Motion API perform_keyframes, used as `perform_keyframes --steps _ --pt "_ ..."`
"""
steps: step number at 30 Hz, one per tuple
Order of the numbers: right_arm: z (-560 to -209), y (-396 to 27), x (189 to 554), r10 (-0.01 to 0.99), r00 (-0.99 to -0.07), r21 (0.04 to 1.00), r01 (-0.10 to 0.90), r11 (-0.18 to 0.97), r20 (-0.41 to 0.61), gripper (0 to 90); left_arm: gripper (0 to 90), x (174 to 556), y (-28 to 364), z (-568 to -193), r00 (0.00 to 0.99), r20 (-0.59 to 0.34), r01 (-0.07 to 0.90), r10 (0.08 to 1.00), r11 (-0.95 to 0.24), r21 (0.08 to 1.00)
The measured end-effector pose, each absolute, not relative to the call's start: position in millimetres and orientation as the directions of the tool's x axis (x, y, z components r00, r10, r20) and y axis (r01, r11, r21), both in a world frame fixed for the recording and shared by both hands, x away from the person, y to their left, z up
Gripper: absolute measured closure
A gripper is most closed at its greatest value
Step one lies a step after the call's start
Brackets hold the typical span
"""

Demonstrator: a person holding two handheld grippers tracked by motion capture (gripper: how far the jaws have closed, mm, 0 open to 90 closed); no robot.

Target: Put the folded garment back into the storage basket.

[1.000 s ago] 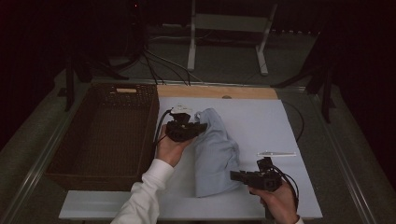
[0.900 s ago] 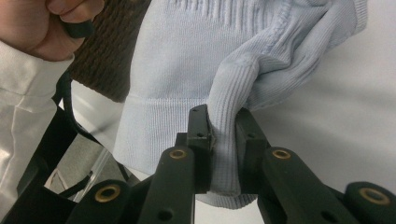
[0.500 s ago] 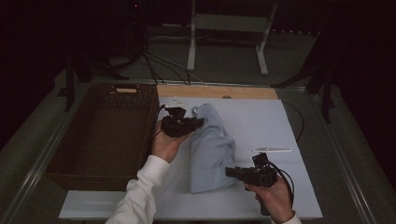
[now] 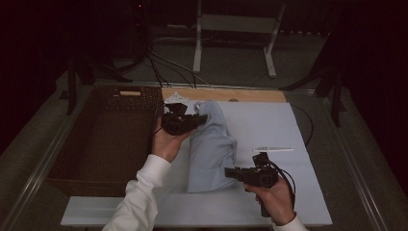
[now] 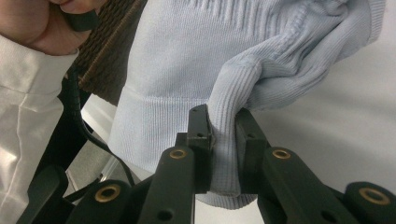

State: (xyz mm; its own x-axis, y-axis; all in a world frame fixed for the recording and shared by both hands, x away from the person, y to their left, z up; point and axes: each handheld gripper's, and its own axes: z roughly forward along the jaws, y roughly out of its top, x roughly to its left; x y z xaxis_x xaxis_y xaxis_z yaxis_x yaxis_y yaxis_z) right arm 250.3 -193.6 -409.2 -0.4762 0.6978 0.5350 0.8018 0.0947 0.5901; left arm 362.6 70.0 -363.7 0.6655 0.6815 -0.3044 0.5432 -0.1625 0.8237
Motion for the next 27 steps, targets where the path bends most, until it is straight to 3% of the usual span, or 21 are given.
perform_keyframes --steps 27 --pt "-395 -165 266 0.675 -0.506 0.606 0.788 0.109 0.536 80.6 83.2 371 101 -347 0.642 -0.283 0.535 0.712 -0.152 0.831"
